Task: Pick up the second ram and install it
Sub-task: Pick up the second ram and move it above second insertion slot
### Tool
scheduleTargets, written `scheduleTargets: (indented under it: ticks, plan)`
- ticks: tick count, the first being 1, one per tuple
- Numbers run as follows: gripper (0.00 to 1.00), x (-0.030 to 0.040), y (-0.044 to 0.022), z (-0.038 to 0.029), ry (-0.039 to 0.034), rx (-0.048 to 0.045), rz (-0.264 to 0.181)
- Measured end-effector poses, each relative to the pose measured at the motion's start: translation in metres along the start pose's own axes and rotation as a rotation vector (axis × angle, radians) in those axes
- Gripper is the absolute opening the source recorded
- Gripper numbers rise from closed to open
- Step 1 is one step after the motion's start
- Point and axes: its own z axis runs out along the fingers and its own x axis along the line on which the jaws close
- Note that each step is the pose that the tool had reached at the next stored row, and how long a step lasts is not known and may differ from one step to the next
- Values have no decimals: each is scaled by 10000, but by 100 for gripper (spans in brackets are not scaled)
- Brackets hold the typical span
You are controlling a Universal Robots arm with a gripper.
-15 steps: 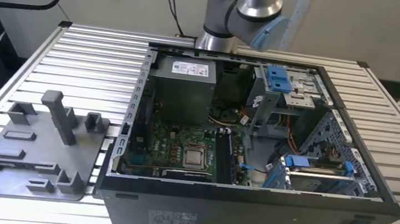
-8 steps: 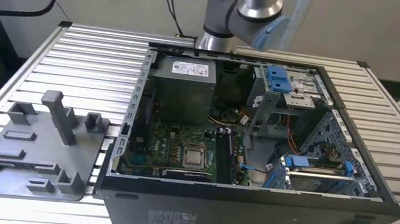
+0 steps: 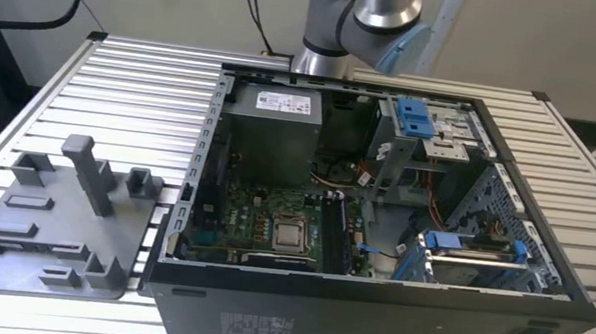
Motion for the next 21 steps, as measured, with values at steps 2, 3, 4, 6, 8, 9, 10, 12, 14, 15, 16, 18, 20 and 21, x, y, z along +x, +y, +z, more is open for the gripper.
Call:
scheduleTargets:
  ticks: [2, 3, 4, 6, 8, 9, 10, 12, 14, 15, 16, 18, 20, 21]
  plan:
    - [11, 0, 0, 0, 1, 1, 0]
    - [11, 0, 0, 0, 0, 0, 0]
    - [11, 0, 0, 0, 1, 1, 0]
    - [11, 0, 0, 1, 0, -1, 0]
    - [11, 0, 0, 1, 1, -1, 0]
    - [11, 0, 0, 0, 1, 0, -4]
    - [11, 0, 0, 0, 2, 0, -20]
    - [11, 1, 0, 0, 7, 1, -95]
    - [11, 1, 0, -1, 16, 4, -245]
    - [11, 1, 0, 0, 19, 5, -337]
    - [11, 1, 0, 1, 22, 6, -419]
    - [11, 1, 0, 0, 32, 10, -598]
    - [11, 1, 0, 0, 44, 14, -834]
    - [11, 0, 0, 0, 52, 17, -988]
